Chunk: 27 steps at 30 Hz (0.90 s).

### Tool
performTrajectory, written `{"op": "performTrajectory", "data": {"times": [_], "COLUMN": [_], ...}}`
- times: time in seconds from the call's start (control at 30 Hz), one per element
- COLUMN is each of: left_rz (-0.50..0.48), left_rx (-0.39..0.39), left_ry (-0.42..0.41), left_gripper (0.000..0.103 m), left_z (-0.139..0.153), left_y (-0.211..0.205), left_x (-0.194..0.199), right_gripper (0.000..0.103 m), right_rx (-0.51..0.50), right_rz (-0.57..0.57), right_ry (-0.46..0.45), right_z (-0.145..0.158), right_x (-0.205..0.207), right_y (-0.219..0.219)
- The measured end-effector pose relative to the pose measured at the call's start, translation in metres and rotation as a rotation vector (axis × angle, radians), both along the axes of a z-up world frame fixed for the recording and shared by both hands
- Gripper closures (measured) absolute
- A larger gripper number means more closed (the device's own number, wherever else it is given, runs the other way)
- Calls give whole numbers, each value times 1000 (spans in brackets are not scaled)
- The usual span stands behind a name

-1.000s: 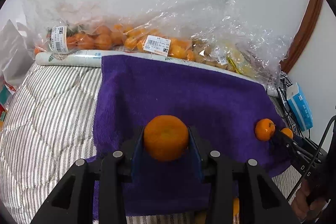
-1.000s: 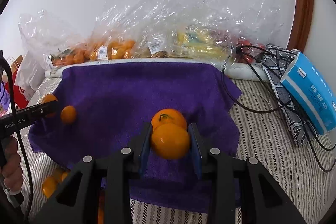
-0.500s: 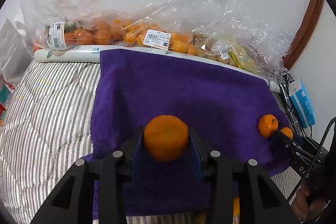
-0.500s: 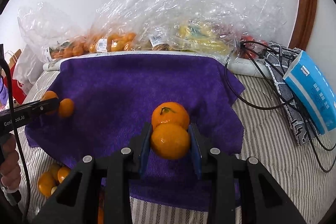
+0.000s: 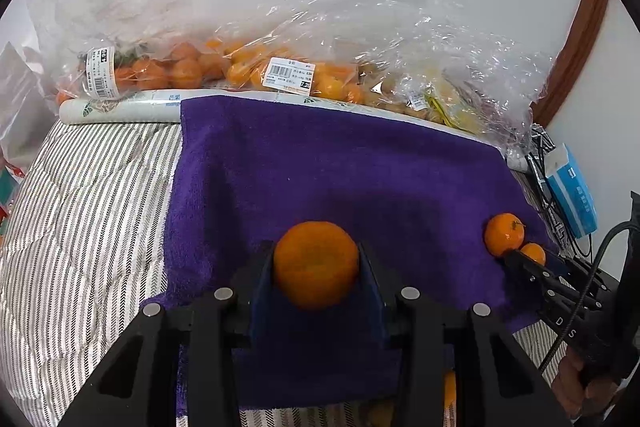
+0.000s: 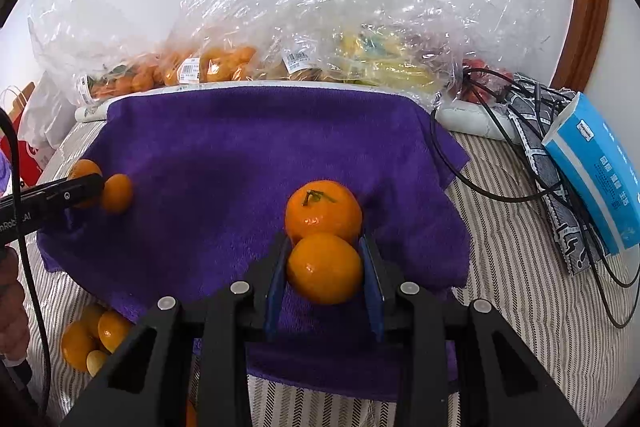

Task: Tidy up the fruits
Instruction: 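Open the right gripper onto the towel while the left gripper releases its orange, then move both open grippers back toward the fruits in front of the towel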

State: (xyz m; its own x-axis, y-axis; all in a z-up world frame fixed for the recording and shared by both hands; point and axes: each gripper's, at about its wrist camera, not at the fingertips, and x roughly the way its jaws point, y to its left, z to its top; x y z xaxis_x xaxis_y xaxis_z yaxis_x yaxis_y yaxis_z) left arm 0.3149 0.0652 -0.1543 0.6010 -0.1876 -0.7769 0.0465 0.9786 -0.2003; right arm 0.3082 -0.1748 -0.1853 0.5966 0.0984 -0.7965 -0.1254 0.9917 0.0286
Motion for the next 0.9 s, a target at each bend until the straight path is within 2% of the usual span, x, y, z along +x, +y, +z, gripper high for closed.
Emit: {"op": "performTrajectory", "data": {"times": [0.3, 0.4, 0.5, 0.63, 0.73, 0.9], "left_rz": [-30, -37, -49, -58, -62, -49], "left_rx": [13, 16, 11, 27, 30, 54], "left_ry": [-5, -18, -38, -75, -89, -91], "left_gripper": [62, 54, 51, 50, 50, 50], "left_z": [2, 7, 15, 29, 38, 44], "left_y": [-7, -9, -11, -15, -15, -13], "left_x": [-1, -4, -8, -16, -27, -46], "right_gripper": [68, 57, 55, 47, 45, 41], "right_rx": [1, 9, 10, 23, 14, -50], "right_rz": [6, 3, 0, -10, -17, -14], "right_ry": [-10, -28, -55, -113, -145, -188], "right_z": [3, 8, 16, 33, 47, 64], "right_x": [-2, -5, -8, -17, -29, -52], "right_y": [0, 0, 0, 2, 5, 12]}}
